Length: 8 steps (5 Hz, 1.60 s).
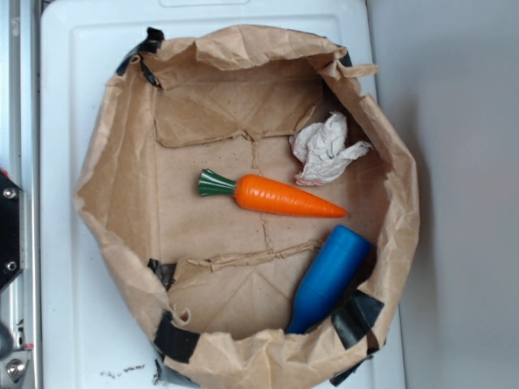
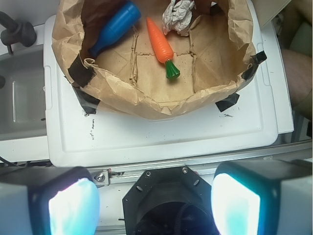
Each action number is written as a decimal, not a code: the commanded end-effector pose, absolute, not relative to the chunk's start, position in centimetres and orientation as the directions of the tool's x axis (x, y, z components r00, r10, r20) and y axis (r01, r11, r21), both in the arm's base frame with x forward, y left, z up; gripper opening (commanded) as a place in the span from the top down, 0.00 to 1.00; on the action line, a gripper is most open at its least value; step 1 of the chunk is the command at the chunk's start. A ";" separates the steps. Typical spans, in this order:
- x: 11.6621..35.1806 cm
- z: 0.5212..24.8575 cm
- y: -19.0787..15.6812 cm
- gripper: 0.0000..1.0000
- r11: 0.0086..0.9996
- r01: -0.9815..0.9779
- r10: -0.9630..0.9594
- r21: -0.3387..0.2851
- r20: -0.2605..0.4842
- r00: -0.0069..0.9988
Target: Grab the blue bottle.
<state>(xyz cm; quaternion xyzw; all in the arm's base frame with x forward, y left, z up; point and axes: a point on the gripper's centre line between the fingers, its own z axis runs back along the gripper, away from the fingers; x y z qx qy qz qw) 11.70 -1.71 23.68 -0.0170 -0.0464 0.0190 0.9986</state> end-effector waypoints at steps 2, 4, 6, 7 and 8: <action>12.5 22.7 -3.5 0.00 0.997 -0.078 0.076 0.016 0.091 0.993; 13.5 21.1 -4.2 0.00 0.974 -0.214 0.211 0.073 0.051 0.976; 13.5 21.1 -4.2 0.00 0.974 -0.214 0.211 0.073 0.051 0.976; 13.5 21.1 -4.2 0.00 0.974 -0.214 0.211 0.073 0.051 0.976; 17.0 18.2 -3.7 0.00 0.985 -0.159 0.156 0.065 0.051 0.986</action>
